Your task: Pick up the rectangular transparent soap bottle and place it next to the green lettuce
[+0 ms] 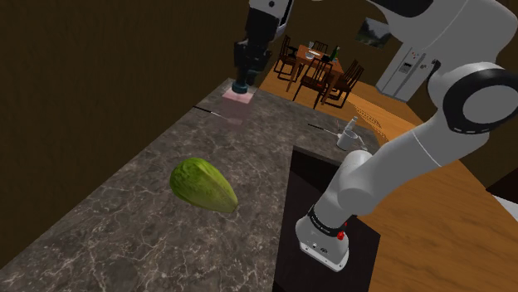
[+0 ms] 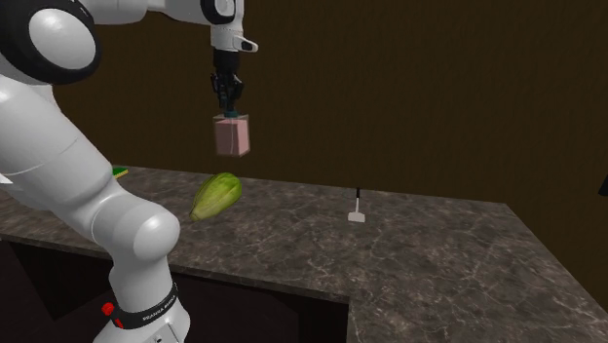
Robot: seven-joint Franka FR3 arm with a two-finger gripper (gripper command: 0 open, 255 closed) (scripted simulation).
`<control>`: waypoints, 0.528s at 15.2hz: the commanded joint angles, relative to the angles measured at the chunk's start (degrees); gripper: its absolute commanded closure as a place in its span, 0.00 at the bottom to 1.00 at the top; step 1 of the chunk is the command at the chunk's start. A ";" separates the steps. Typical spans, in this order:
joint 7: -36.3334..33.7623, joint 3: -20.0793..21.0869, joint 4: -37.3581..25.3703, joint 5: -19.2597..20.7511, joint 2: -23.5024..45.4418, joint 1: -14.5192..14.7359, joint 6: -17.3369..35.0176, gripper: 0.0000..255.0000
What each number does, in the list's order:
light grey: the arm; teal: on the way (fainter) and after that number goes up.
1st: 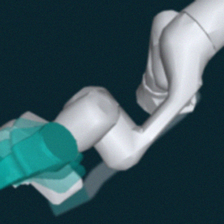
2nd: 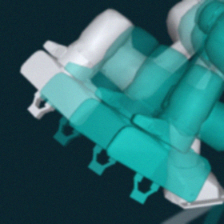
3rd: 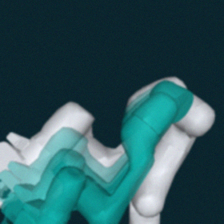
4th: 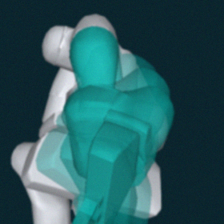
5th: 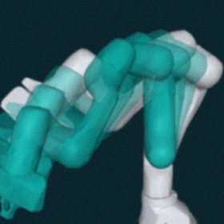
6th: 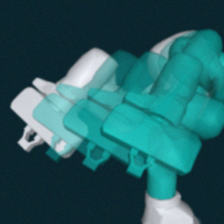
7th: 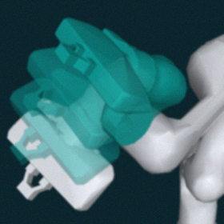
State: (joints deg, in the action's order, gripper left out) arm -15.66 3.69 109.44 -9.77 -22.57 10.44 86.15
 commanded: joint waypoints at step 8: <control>-12.84 9.21 -2.07 -3.15 1.49 4.05 1.78 1.00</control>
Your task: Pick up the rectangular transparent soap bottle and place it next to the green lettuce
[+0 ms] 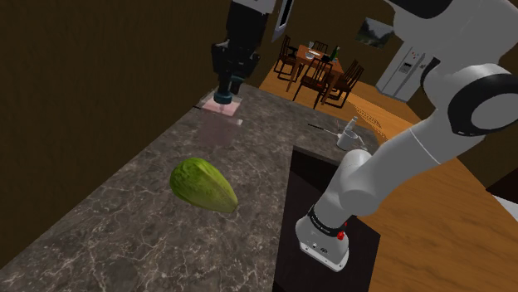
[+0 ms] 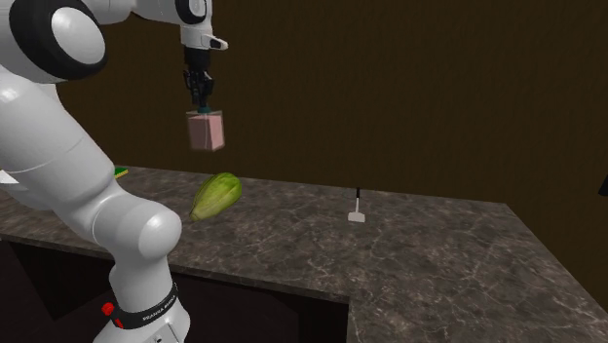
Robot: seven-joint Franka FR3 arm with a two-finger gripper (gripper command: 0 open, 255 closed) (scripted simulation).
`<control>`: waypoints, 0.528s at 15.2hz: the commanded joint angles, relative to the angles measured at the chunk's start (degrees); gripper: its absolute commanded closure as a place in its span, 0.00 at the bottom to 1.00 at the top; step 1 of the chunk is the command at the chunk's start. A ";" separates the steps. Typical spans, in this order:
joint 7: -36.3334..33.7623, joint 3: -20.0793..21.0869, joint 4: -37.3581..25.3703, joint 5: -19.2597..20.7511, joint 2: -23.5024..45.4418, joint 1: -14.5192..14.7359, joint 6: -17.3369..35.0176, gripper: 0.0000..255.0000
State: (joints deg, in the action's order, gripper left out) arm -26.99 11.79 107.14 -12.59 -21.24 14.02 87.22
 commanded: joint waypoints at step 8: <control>-13.42 9.74 -5.51 -0.88 5.88 3.83 2.93 1.00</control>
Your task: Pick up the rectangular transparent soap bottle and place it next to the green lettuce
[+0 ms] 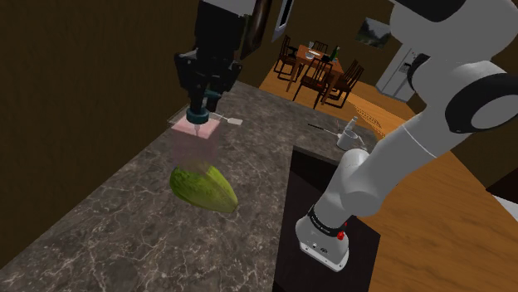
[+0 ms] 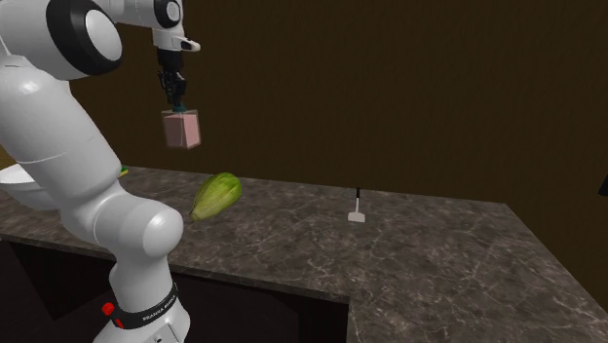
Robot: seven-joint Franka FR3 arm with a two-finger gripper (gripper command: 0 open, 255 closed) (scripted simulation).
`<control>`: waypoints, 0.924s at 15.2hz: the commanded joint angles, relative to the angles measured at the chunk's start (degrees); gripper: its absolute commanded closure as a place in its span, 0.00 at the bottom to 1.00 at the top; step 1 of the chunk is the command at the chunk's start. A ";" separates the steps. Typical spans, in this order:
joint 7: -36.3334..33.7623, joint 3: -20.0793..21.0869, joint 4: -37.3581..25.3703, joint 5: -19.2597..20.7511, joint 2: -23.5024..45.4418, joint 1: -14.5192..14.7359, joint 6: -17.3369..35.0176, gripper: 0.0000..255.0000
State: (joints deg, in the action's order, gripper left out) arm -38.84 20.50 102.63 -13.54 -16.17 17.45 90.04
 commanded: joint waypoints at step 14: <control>-18.72 12.38 -11.71 6.17 14.90 6.21 4.88 1.00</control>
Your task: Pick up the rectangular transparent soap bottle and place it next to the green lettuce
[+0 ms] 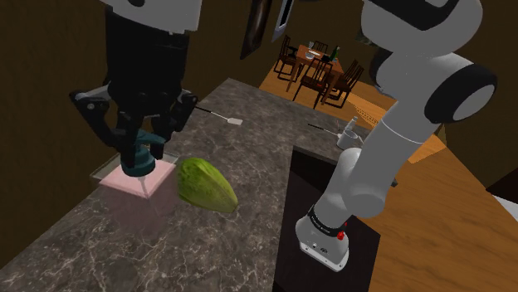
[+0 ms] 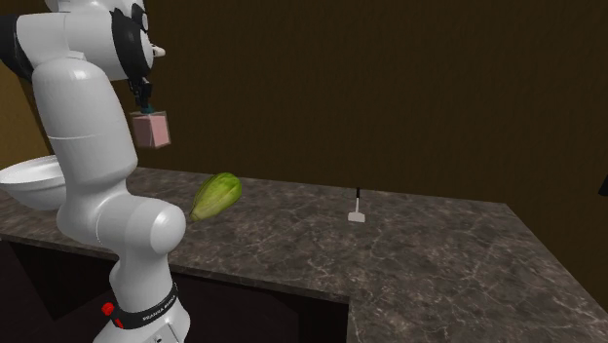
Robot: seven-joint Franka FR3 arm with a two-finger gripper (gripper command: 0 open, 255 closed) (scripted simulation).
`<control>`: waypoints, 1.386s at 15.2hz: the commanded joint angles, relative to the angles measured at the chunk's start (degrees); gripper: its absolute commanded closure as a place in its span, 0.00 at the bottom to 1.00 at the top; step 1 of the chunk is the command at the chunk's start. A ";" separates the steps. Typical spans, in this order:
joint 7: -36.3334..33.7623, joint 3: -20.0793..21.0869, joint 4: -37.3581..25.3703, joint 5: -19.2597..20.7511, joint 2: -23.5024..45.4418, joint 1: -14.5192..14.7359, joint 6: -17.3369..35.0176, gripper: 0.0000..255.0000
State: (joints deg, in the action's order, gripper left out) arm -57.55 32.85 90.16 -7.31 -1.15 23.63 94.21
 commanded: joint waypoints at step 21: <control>2.44 0.05 18.63 -1.54 -1.80 0.09 16.99 1.00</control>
State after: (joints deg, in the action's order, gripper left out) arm -55.26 32.91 107.99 -8.75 -2.84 23.72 110.48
